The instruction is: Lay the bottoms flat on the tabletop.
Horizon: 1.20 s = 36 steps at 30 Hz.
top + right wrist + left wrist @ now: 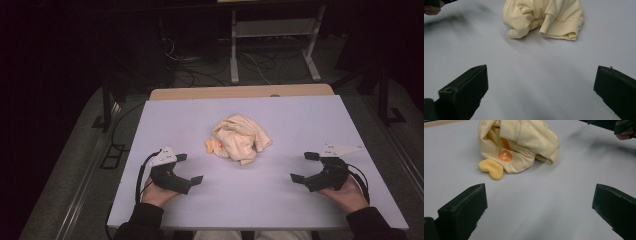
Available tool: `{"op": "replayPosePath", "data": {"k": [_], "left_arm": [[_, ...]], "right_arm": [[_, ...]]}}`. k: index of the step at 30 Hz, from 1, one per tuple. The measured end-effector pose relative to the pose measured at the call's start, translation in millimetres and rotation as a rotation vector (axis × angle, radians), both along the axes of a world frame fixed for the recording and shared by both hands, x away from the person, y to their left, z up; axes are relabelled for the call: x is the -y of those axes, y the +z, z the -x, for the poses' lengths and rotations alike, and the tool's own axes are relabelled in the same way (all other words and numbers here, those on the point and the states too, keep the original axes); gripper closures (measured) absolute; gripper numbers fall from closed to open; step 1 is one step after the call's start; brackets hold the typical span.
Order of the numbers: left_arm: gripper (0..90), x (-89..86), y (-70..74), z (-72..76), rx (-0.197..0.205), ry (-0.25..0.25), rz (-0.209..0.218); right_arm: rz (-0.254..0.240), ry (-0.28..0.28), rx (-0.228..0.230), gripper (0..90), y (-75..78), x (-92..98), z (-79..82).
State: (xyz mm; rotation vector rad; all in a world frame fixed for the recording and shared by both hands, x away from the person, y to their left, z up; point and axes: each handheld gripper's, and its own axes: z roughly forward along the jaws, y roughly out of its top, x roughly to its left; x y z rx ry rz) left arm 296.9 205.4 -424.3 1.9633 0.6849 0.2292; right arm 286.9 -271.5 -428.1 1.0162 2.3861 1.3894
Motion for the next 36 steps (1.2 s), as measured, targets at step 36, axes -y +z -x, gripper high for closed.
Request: {"op": "replayPosePath", "data": {"k": [36], "left_arm": [[0.0, 6.6, 12.9, 1.5, 0.01, -0.024, -0.056]], "right_arm": [[0.024, -0.035, -0.001, 0.0, 6.1, -1.5, -3.4]]}}
